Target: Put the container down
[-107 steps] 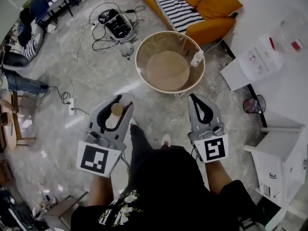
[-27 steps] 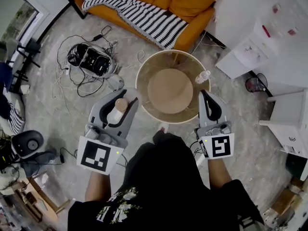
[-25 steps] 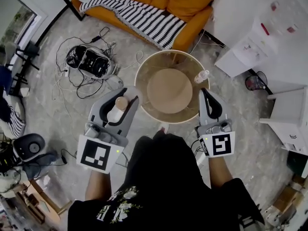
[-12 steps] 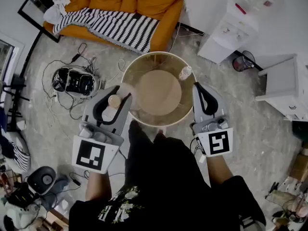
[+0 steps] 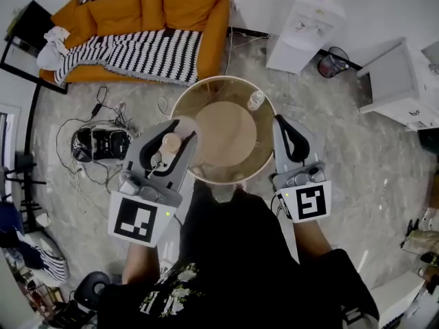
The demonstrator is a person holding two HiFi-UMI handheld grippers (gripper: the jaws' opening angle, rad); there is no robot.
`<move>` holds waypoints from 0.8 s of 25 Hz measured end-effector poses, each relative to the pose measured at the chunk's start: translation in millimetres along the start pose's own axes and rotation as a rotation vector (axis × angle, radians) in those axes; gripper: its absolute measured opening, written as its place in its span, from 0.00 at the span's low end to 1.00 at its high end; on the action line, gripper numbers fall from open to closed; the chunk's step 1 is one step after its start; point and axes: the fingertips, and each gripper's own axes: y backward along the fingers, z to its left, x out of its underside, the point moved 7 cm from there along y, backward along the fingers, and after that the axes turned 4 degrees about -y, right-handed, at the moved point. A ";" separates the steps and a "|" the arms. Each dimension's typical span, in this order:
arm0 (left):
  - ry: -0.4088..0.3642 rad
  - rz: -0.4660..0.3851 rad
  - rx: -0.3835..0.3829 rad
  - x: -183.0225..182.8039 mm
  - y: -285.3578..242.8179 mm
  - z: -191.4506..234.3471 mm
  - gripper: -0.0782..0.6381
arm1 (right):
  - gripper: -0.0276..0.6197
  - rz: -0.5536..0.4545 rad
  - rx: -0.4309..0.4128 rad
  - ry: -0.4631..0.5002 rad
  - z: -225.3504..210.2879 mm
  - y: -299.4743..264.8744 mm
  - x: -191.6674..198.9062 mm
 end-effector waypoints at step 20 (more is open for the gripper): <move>-0.087 0.016 0.246 22.3 -54.2 63.4 0.29 | 0.04 0.061 0.222 -0.049 28.3 -44.8 21.5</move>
